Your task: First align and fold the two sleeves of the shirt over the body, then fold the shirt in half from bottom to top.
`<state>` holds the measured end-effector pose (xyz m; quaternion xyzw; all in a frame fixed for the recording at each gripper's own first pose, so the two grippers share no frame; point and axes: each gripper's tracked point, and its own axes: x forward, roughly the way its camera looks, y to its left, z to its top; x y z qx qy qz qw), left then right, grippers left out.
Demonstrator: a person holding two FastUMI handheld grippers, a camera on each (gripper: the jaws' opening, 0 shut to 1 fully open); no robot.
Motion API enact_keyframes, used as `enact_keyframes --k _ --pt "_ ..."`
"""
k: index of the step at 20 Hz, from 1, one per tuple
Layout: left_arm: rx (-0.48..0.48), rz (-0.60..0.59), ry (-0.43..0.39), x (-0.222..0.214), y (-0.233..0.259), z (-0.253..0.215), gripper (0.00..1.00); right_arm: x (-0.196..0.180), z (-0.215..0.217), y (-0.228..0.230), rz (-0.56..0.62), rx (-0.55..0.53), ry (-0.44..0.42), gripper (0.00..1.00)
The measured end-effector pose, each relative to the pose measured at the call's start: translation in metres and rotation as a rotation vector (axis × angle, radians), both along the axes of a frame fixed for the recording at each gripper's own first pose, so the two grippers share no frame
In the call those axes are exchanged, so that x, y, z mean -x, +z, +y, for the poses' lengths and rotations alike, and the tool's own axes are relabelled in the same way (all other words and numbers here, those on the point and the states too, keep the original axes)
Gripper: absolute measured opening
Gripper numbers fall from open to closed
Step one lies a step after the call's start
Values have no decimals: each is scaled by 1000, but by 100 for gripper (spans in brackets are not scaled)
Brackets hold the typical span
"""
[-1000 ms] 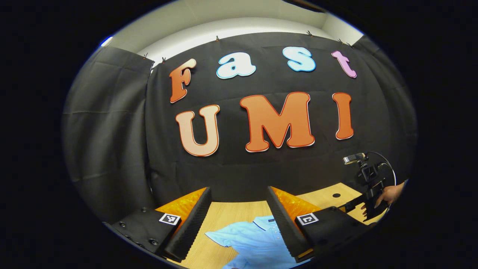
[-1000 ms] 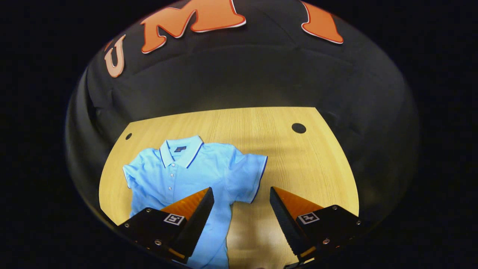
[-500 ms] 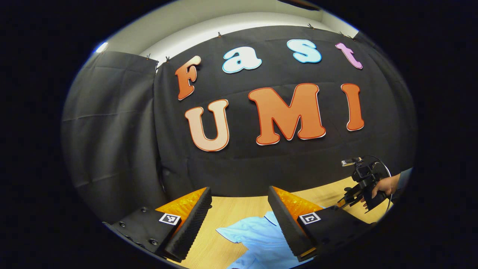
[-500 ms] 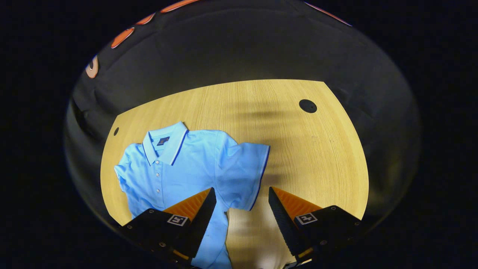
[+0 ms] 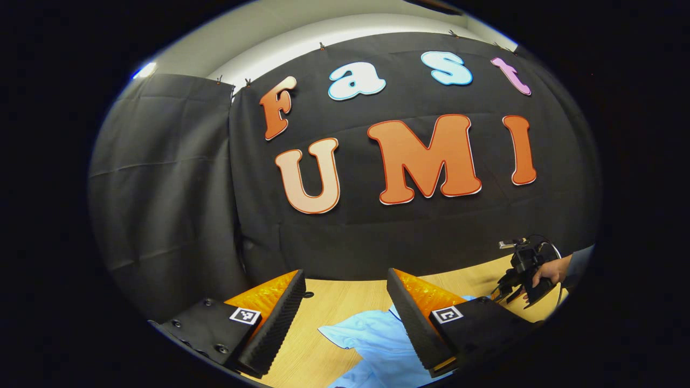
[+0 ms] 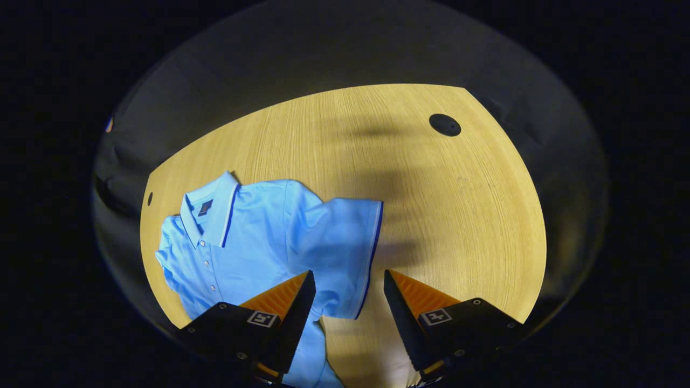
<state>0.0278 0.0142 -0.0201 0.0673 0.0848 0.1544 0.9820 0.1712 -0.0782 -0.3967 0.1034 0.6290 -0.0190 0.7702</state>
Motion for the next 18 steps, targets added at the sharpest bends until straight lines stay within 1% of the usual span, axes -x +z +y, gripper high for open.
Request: enact_keyframes --k 2,3,4,6,7,8,9,10,11,12,13,14,15,17,18 --pt "-3 5 -4 -3 -1 -2 99 1 0 -10 15 15 18 78" --pt "-7 8 -6 -3 -1 -4 100 2 0 -14 22 26 21 80" --pt "-12 7 -11 -5 1 -5 99 2 0 -19 30 36 26 75" --pt "-19 9 -19 -7 1 -9 100 3 2 -25 49 40 24 70" --pt "-23 9 -23 -7 1 -9 100 5 8 -27 68 14 15 66" --pt "-24 9 -27 -8 2 -10 100 1 7 -28 63 20 0 62" --pt "-27 7 -28 -8 2 -11 100 -2 8 -30 56 9 -12 55" --pt "-28 7 -28 -8 3 -11 100 -1 7 -27 63 12 -23 51" --pt "-29 8 -28 -9 3 -11 100 -3 6 -29 58 18 -26 42" --pt "-30 7 -29 -9 4 -10 100 -2 7 -28 57 21 -26 38" --pt "-29 7 -30 -8 4 -11 100 -4 6 -29 50 24 -23 22" --pt "-29 7 -30 -7 6 -11 100 -4 8 -28 46 15 -16 20" --pt "-30 8 -31 -6 5 -11 100 -4 10 -25 45 -4 -19 13" --pt "-35 6 -33 -5 8 -10 100 -8 13 -17 29 -33 -37 10" --pt "-38 6 -32 -4 10 -10 100 -13 17 -9 7 -63 -49 10"
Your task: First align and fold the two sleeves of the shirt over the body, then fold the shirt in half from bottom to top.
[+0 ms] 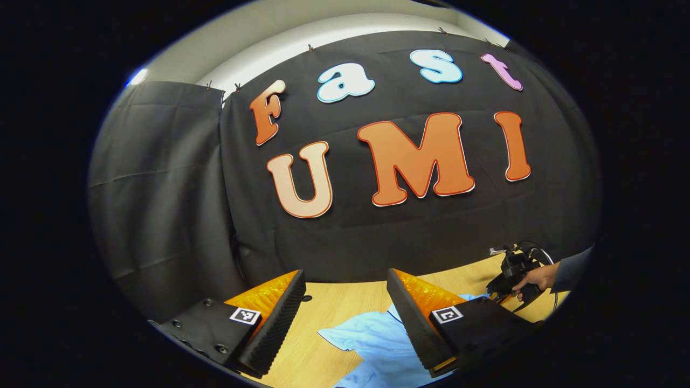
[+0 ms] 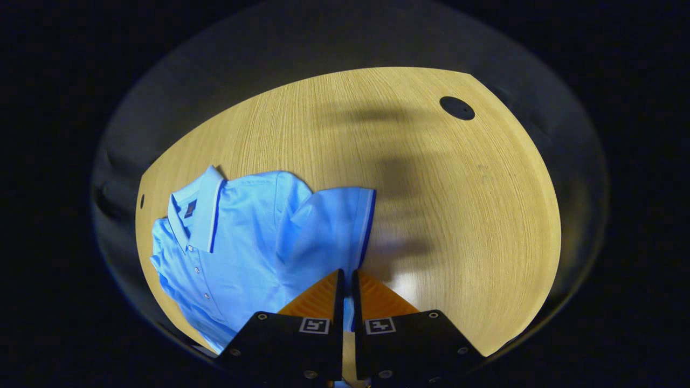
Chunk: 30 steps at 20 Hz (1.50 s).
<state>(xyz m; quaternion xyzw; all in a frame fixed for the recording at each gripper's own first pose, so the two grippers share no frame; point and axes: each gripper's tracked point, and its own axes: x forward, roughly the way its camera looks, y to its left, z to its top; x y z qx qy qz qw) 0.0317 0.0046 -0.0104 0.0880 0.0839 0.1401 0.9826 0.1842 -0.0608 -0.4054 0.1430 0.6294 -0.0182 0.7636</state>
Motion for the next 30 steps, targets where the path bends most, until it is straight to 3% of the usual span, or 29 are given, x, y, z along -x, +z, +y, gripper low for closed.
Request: enact_keyframes --k 4,9,15,20,22,24,26,28,29,30 --pt "4 -3 1 2 0 0 99 -13 31 31 -66 -153 -23 10" --pt "3 -12 10 7 6 2 100 -16 71 52 -101 -268 7 10" --pt "2 -10 27 7 10 8 100 -13 122 63 -124 -334 45 10" --pt "62 17 66 12 2 18 100 -11 146 60 -121 -347 49 10" --pt "94 46 87 18 -10 27 100 -9 153 63 -128 -361 62 14" --pt "142 83 107 22 -23 38 99 -5 154 69 -140 -360 80 27" --pt "172 114 131 22 -32 56 99 -2 148 80 -176 -348 86 51" --pt "168 122 143 17 -37 74 100 -3 144 99 -239 -373 68 51" --pt "170 123 138 14 -40 79 100 -2 138 107 -264 -372 59 68" --pt "180 125 124 9 -43 84 99 1 130 113 -287 -359 52 72"
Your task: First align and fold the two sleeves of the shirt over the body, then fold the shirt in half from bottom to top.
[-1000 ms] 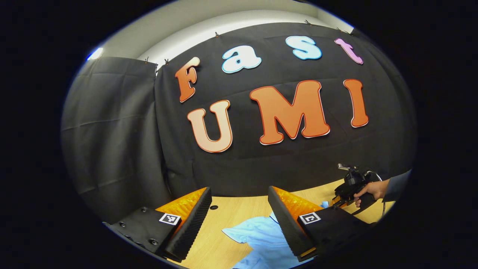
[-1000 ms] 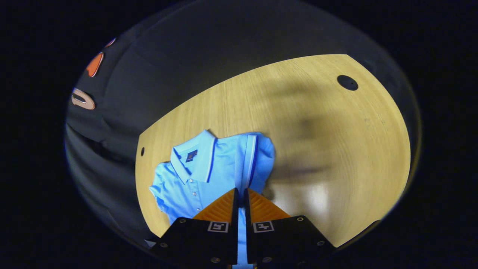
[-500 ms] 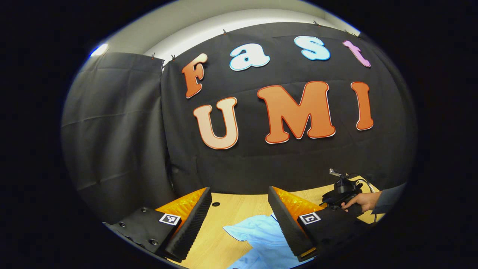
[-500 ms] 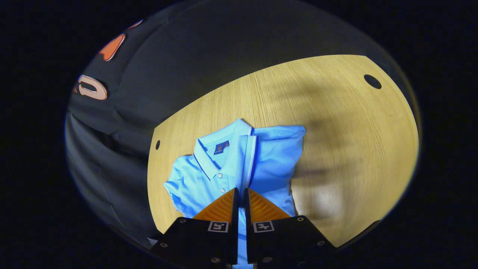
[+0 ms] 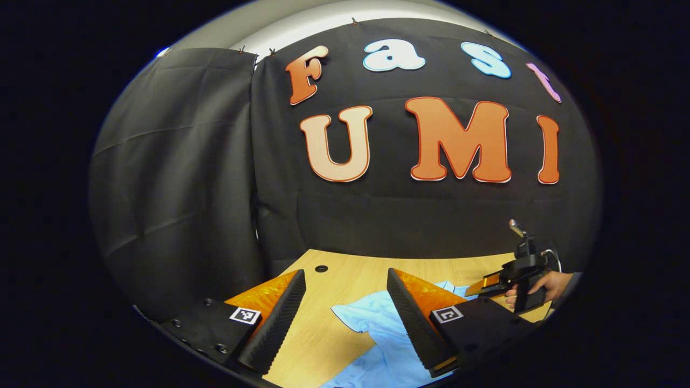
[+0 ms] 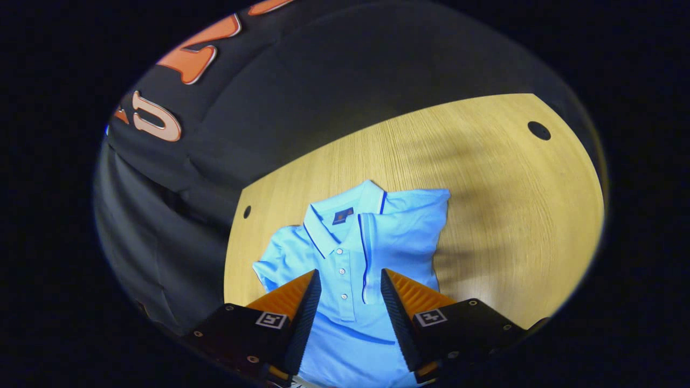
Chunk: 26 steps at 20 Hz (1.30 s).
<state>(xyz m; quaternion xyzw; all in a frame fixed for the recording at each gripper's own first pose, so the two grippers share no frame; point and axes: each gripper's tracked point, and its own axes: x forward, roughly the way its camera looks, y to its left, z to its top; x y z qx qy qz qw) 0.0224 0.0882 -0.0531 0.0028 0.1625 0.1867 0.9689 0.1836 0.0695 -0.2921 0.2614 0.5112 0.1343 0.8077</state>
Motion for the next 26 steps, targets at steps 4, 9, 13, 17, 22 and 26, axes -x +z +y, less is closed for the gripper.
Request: enact_keyframes --k 4,9,13,17,22,26 --pt "108 35 -93 -27 -31 13 98 12 -36 26 -86 85 -79 86" --pt "215 147 -215 -53 -79 24 100 42 -70 61 -175 201 -209 90" --pt "256 220 -300 -66 -111 30 97 67 -84 89 -245 285 -283 95" --pt "301 304 -356 -81 -148 41 97 95 -88 114 -320 367 -328 95" --pt "372 438 -355 -100 -204 56 99 124 -82 132 -374 411 -332 96" --pt "432 571 -322 -109 -258 60 98 138 -91 122 -361 470 -349 97"
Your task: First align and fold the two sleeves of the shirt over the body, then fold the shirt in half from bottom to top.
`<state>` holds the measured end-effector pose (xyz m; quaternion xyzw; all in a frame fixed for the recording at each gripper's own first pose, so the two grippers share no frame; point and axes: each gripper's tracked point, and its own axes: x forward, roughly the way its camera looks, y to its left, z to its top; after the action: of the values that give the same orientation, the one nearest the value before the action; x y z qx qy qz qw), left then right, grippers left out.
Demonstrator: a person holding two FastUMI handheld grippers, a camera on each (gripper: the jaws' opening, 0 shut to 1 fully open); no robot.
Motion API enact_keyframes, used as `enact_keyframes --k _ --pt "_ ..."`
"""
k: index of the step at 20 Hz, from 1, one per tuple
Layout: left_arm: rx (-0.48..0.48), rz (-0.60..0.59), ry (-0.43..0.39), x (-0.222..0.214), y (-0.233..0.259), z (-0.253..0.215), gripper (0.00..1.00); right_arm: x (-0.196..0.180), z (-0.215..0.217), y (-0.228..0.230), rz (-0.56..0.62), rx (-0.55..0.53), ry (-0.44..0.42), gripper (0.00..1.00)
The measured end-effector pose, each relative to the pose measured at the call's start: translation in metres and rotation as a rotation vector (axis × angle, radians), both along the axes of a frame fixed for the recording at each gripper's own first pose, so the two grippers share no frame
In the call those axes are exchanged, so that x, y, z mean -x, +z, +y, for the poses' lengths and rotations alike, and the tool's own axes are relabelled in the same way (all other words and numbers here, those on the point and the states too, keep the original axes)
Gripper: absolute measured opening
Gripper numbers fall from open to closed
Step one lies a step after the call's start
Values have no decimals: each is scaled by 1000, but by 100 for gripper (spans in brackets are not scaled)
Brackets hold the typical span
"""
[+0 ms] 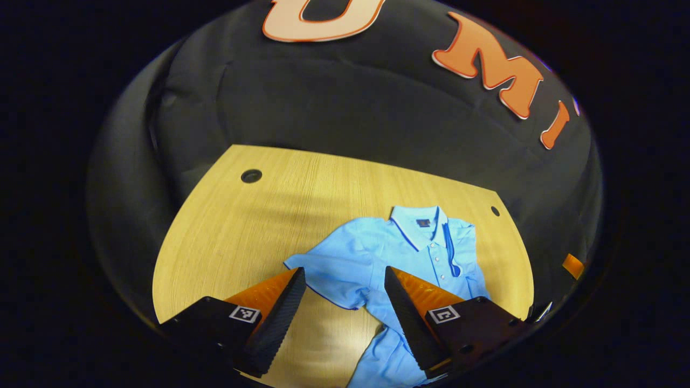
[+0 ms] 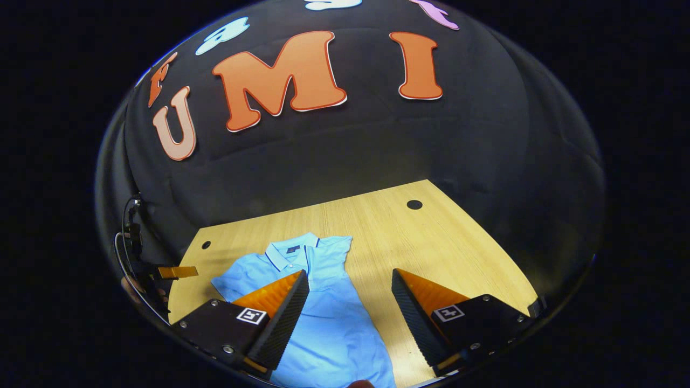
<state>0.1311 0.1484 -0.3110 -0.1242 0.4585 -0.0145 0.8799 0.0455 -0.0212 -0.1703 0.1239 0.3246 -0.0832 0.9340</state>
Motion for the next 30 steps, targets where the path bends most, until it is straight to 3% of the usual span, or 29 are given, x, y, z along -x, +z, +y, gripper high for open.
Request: enact_keyframes --k 4,10,19,24,27,30 --pt "-44 137 -29 -3 -45 2 98 9 -3 4 -27 18 -8 96" --pt "-39 314 -21 -2 -101 -2 97 28 -18 3 -8 28 -46 97" --pt "-127 422 -27 -7 -132 -4 98 53 -32 -4 35 22 -89 97" --pt "-127 418 -51 -15 -135 -21 68 61 -34 6 12 57 -82 96" --pt "-129 430 -76 -17 -134 -31 17 63 -33 5 11 67 -77 97" --pt "-80 387 -117 -23 -131 -40 12 66 -34 4 21 62 -80 97"
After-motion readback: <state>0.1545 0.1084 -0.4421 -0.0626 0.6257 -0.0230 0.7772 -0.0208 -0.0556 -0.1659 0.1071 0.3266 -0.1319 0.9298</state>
